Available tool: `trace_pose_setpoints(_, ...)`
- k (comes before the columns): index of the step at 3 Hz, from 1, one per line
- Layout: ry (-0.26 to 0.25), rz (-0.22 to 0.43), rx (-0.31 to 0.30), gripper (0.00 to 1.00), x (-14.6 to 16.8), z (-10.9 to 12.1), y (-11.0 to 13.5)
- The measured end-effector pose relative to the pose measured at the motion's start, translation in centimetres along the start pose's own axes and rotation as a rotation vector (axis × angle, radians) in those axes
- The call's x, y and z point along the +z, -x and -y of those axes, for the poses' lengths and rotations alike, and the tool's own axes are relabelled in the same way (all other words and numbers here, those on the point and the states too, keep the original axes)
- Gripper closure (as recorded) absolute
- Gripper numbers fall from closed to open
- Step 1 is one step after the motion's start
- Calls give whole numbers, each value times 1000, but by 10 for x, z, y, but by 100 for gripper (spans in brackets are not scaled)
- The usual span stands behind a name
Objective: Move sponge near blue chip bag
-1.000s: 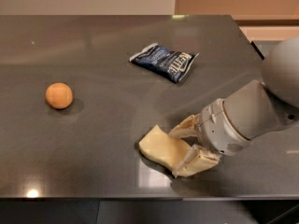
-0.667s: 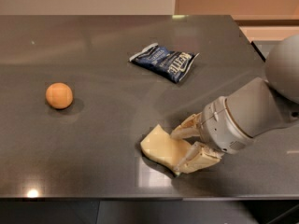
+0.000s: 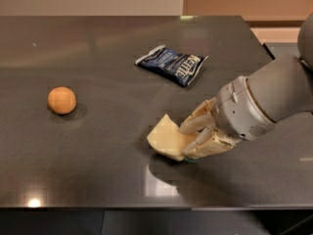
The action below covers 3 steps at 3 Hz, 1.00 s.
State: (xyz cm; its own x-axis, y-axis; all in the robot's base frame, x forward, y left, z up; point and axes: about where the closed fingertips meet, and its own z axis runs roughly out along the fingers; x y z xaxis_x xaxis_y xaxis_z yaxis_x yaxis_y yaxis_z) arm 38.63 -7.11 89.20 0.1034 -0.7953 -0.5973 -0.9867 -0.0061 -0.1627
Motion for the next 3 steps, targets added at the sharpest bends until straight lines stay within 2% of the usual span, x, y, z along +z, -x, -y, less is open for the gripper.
trace_pose_setpoints(1, -49, 22, -4, 100, -21, 26, 13)
trace_pose_setpoints(2, -112, 38, 23, 100, -44, 66, 15)
trace_pose_setpoints(3, -164, 39, 65, 100, -63, 108, 5)
